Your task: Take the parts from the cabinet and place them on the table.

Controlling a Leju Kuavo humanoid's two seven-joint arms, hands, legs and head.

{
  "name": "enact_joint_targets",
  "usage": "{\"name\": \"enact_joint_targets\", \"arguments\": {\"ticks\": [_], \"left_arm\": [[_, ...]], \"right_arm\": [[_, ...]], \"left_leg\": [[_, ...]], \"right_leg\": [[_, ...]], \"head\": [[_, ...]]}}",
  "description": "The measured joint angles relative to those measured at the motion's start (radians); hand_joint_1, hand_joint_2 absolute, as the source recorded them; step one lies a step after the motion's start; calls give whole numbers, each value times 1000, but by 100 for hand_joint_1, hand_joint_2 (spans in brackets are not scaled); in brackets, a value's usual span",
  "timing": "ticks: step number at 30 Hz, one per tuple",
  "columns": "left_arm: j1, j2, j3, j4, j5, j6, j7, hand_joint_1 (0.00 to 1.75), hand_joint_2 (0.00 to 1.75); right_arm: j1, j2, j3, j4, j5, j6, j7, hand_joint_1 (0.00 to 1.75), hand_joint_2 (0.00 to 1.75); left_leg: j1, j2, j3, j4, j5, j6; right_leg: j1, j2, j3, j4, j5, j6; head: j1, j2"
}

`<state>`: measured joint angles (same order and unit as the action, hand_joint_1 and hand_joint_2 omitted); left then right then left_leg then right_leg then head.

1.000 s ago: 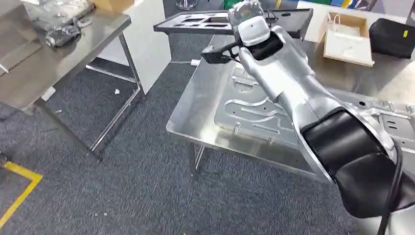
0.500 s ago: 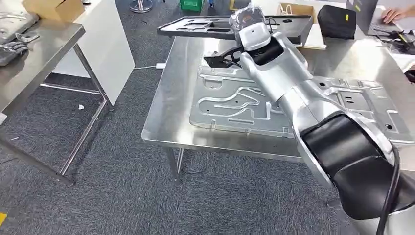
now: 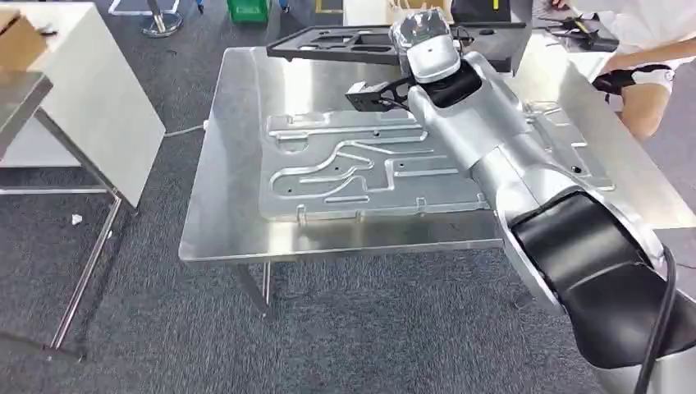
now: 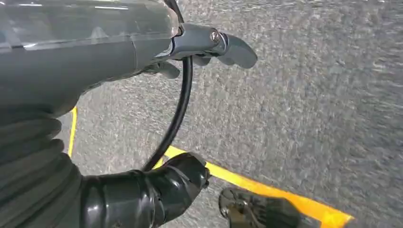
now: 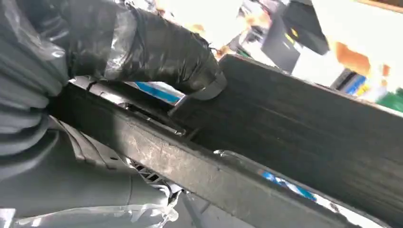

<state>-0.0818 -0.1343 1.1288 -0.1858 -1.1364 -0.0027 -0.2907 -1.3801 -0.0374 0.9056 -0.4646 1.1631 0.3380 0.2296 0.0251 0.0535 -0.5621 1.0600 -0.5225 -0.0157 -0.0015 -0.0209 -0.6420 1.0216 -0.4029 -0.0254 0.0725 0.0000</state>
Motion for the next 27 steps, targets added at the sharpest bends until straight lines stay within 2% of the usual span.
{"name": "enact_joint_targets", "arguments": {"ticks": [1,2,3,4,5,6,8,9,10,11,13,19,27], "left_arm": [[2,0,0,0,0,0,0,0,175],[5,-1,0,0,0,0,0,0,175],[7,0,0,0,0,0,0,0,175],[7,0,0,0,0,1,1,0,175],[7,0,0,0,0,2,2,0,175],[6,2,0,0,0,4,2,0,175],[6,2,0,0,-4,8,5,0,175],[7,3,0,0,-5,9,6,0,175],[8,3,0,0,-5,10,6,0,175],[4,2,0,0,-6,10,6,0,175],[3,2,0,0,-6,13,6,0,175],[4,2,1,0,-7,16,6,0,175],[4,2,1,0,-9,23,9,0,175]], "right_arm": [[-2,-1,0,-2,3,0,0,175,175],[0,5,0,-4,5,0,0,175,175],[2,5,0,-4,7,0,-2,175,175],[5,7,0,-4,9,0,-3,175,175],[10,7,0,-4,10,-2,-3,175,175],[14,7,0,-4,17,-3,-2,175,175],[15,6,0,-5,27,-6,0,175,175],[17,5,0,-7,32,-9,0,175,175],[15,4,0,-8,34,-14,0,175,175],[16,3,-1,-11,35,-15,0,175,175],[25,-2,-1,-12,36,-15,-3,175,175],[49,-8,-2,-20,39,-16,-3,175,175],[60,-17,-8,-20,45,-16,-9,175,175]], "left_leg": [[0,-30,-28,61,-34,0],[0,-44,-69,141,-69,-1],[0,-47,-110,218,-95,-3],[0,-47,-140,265,-100,-5],[0,-47,-152,268,-81,-4],[0,-47,-141,222,-36,-2],[0,-49,-80,55,74,3],[-1,-57,-63,12,80,9],[-5,-62,-54,-6,77,10],[-1,-59,-53,-14,72,12],[-6,-62,-55,-18,74,10],[-7,-71,-56,-18,74,15],[-7,-71,-56,-18,74,17]], "right_leg": [[0,4,1,0,1,-8],[0,15,1,1,-1,-12],[1,31,2,2,-3,-14],[3,43,3,4,-4,-16],[4,53,6,5,-7,-16],[4,61,11,8,-11,-14],[3,71,17,19,-24,-8],[2,74,15,25,-30,-4],[9,79,7,36,-32,2],[9,80,-1,39,-31,2],[8,77,0,33,-29,-1],[8,68,7,23,-28,2],[8,68,7,21,-26,10]], "head": [[-2,0],[-1,0],[-2,0],[-1,0],[-2,0],[-1,0],[-2,0],[0,0],[-1,0],[-2,0],[-1,0],[-1,0],[-1,0]]}}
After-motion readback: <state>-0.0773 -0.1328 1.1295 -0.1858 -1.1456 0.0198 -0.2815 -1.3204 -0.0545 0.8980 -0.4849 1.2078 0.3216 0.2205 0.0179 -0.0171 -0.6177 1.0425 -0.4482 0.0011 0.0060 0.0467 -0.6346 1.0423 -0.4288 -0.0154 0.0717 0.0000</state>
